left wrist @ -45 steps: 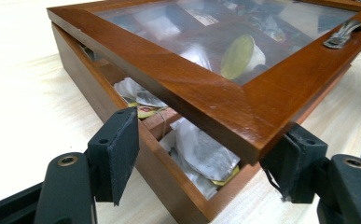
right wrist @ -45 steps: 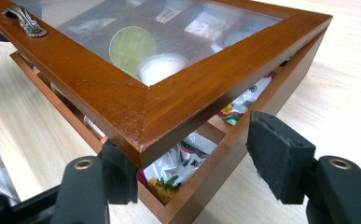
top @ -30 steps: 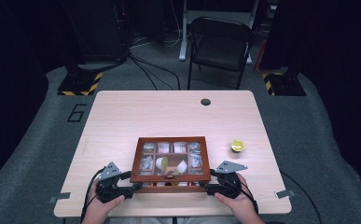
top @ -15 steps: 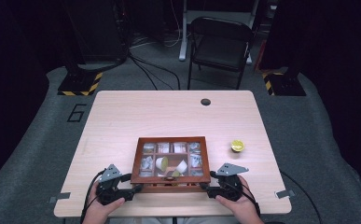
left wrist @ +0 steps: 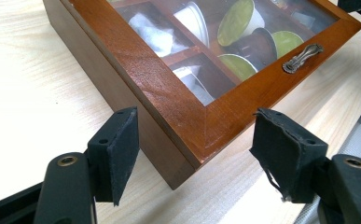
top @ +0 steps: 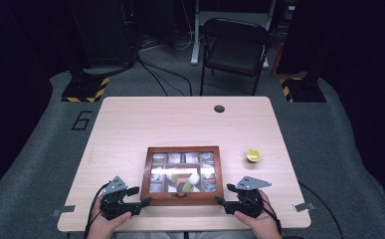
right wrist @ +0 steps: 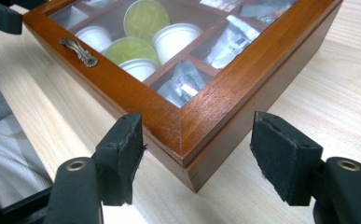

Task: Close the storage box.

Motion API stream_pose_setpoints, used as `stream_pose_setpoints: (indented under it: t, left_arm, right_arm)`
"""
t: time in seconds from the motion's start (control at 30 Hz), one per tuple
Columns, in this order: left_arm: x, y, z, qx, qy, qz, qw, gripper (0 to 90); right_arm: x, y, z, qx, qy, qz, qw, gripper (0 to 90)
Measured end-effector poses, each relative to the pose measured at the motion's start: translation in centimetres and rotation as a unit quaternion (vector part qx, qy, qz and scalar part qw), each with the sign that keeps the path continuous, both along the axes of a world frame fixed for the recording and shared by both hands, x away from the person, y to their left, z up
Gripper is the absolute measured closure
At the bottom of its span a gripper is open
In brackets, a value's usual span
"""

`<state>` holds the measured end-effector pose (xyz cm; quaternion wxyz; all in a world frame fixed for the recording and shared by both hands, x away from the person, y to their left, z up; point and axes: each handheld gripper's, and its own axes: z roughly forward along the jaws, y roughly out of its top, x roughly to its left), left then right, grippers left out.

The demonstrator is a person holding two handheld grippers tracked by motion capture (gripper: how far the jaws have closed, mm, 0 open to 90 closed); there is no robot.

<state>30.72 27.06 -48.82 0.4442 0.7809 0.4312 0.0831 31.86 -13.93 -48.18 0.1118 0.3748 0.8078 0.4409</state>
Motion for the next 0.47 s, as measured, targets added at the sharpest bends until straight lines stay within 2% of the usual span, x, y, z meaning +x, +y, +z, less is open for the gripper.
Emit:
stream_pose_setpoints:
  t: [0.13, 0.27, 0.3, 0.47]
  left_arm:
    - [0.1, 0.1, 0.1, 0.005, -0.006, -0.002, 1.0, 31.6]
    - [0.3, 0.4, 0.2, 0.0, -0.012, 0.005, 0.9999, 31.4]
    - [0.3, 0.4, 0.3, -0.008, -0.008, 0.01, 0.9999, 31.4]
    - [0.8, 1.1, 0.4, -0.008, -0.011, 0.019, 0.9997, 30.2]
  right_arm:
    - [0.1, -0.2, 0.0, 0.005, 0.002, -0.006, 1.0, 34.0]
    - [0.3, -0.3, 0.1, 0.014, 0.002, -0.012, 0.9998, 34.0]
    - [0.3, -0.4, 0.1, 0.017, -0.001, -0.013, 0.9998, 34.0]
    - [0.6, -0.9, 0.4, 0.026, -0.006, -0.026, 0.9993, 33.7]
